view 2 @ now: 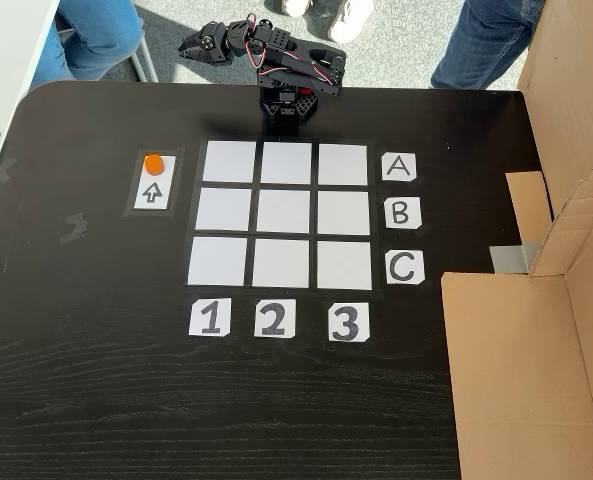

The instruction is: Pick up the round, orange token and place it in the grid on square A2.

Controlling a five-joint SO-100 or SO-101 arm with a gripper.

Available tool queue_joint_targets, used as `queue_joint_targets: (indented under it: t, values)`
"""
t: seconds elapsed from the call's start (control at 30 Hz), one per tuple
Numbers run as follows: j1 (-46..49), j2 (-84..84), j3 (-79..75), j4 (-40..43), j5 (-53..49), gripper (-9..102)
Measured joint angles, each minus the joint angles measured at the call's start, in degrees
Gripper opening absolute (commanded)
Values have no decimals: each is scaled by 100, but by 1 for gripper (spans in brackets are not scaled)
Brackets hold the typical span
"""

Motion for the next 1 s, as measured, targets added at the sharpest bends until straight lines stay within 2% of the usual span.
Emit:
queue_joint_targets:
  t: [0.3,0.53,0.7,0.87,1.0]
  values:
    - [-97,0,0,0,0,4]
    - [-185,-70,0,0,0,16]
    - [-185,-686,-70,0,-88,21]
    - [-264,-1406,-668,18,-97,22]
    - [-439,-2092,-1564,466,-105,23]
